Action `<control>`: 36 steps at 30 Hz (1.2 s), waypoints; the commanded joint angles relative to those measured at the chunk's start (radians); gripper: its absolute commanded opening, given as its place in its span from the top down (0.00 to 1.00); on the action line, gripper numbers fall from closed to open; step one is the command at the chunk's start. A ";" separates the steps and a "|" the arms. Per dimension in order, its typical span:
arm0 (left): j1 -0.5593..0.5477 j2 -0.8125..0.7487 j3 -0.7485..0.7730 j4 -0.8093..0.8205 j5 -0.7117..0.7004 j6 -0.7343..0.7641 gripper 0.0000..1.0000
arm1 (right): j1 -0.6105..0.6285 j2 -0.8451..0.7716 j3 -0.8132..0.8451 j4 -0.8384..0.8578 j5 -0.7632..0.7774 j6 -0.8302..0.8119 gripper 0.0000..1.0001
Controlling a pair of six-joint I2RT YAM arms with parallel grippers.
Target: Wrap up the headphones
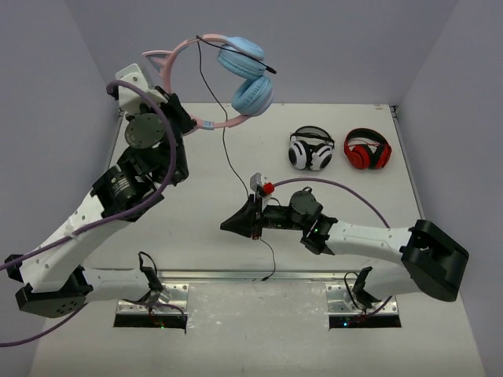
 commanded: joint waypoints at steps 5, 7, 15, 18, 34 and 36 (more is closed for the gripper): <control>0.169 0.071 0.110 0.093 -0.038 0.025 1.00 | 0.103 -0.152 0.042 -0.324 0.127 -0.198 0.99; 0.205 0.087 0.097 0.072 -0.024 0.022 1.00 | 0.120 -0.178 0.056 -0.387 0.152 -0.238 0.99; 0.268 0.123 -0.086 0.154 -0.074 0.037 1.00 | 0.142 -0.259 0.206 -0.709 0.205 -0.347 0.99; 0.323 0.147 -0.135 0.138 -0.027 0.013 1.00 | 0.145 -0.302 0.244 -0.792 0.224 -0.383 0.99; 0.331 0.146 -0.524 0.299 0.354 0.048 1.00 | 0.143 -0.316 0.602 -1.177 0.492 -0.670 0.99; 0.331 0.115 -0.566 0.380 0.462 0.076 1.00 | 0.139 -0.301 0.631 -1.208 0.533 -0.731 0.99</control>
